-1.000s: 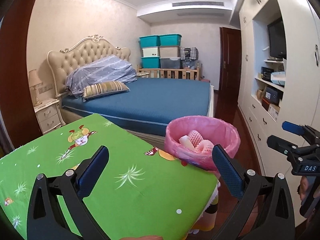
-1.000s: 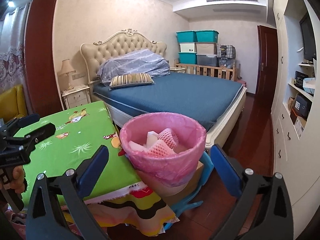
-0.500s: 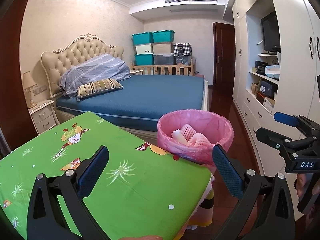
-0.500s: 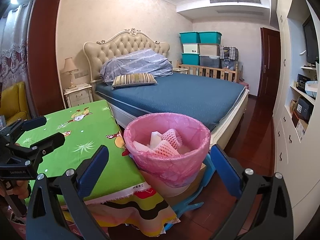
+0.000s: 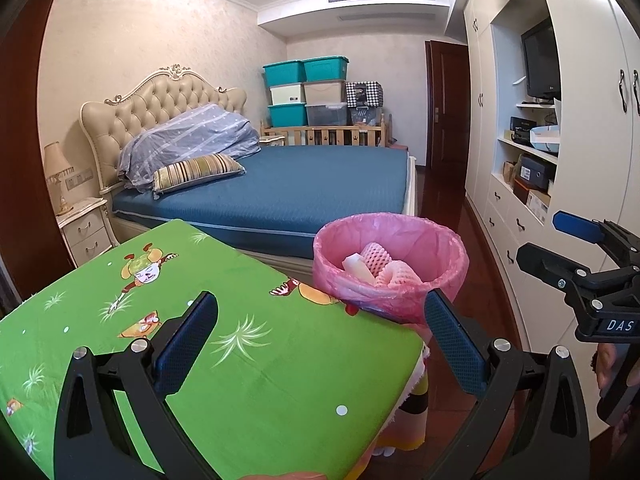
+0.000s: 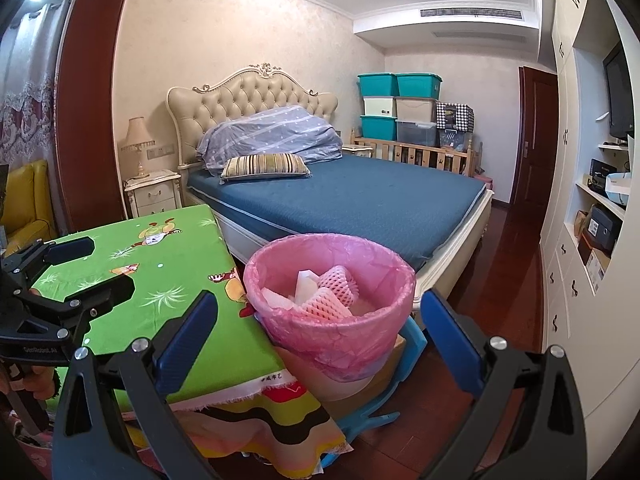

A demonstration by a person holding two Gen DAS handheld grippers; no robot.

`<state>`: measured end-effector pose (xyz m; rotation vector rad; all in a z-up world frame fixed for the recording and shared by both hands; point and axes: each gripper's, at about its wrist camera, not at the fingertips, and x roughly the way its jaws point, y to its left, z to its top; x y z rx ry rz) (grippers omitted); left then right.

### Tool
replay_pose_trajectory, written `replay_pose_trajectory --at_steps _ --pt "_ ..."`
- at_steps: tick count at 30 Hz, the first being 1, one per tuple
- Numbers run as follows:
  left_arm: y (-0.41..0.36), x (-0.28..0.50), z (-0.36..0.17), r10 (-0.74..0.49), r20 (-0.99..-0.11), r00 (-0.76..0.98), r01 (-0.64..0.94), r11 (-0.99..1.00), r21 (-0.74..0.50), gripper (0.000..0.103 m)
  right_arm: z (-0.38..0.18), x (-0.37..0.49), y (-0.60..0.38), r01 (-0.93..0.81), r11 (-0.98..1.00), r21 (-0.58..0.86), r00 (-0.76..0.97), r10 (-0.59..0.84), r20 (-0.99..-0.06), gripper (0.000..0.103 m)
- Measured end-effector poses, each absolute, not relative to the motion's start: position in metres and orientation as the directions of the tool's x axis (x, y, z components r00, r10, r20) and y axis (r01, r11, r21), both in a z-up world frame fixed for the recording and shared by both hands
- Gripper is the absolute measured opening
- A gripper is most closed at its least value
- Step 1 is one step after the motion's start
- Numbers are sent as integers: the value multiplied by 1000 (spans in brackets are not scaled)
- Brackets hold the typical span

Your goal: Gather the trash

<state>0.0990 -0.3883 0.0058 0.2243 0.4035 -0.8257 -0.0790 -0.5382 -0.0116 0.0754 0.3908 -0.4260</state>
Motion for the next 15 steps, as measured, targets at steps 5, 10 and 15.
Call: replay_pose_trajectory --at_steps 5,10,15 --pt "-389 99 4 -666 -434 607 751 660 37 97 -15 -79 -538 420 907 -16 836 -394 -382 99" --pt "-389 99 4 -666 -434 606 751 659 37 97 -15 -79 -538 420 908 -16 837 -394 -381 99" --pt "-389 100 4 -666 -434 607 751 660 37 97 -14 -79 -538 416 909 -17 839 -391 -378 99"
